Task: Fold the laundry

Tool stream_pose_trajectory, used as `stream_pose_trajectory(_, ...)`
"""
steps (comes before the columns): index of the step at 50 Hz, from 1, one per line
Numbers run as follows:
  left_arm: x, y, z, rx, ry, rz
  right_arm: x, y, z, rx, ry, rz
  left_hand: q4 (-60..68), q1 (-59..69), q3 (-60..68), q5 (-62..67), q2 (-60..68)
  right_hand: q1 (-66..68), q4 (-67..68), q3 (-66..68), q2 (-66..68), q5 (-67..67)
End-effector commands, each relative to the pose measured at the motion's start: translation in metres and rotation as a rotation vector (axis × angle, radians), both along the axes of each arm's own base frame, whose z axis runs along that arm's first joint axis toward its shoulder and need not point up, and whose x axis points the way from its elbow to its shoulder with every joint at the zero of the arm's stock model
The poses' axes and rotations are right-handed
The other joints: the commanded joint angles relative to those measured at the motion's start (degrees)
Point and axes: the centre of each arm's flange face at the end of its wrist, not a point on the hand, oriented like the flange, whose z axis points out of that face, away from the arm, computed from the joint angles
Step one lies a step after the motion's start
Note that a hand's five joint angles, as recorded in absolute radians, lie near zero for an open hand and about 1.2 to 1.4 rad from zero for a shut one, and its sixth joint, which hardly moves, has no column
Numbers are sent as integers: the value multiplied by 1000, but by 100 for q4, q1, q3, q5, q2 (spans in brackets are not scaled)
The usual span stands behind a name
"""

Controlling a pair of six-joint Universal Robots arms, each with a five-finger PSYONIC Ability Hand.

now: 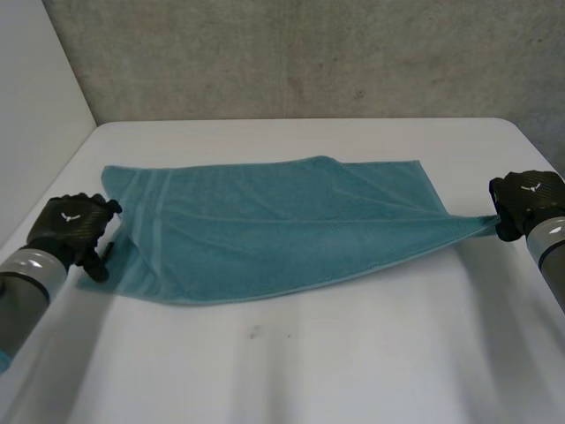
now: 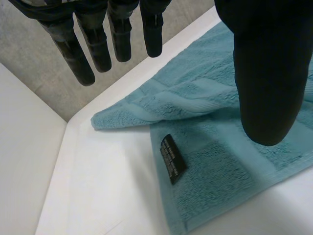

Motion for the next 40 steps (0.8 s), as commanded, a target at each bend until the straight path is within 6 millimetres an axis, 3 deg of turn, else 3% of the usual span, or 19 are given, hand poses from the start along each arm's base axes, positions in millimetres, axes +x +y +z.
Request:
stream_pose_trajectory(1,18,-13,-10,33,8,-27,0,0,-2,6,-1,1,803,797,824,783,797,2422,1159,1193,1251,1346)
stream_pose_trajectory(12,26,-16,-36,83,-127,-69,0,0,-3,6,-1,1,872,866,892,851,865,2422,1159,1193,1251,1346)
stream_pose_trajectory(40,21,-29,-54,105,-107,-125,1,0,-21,58,4,3,1527,1521,1547,1507,1520,2422,1159,1193,1251,1346)
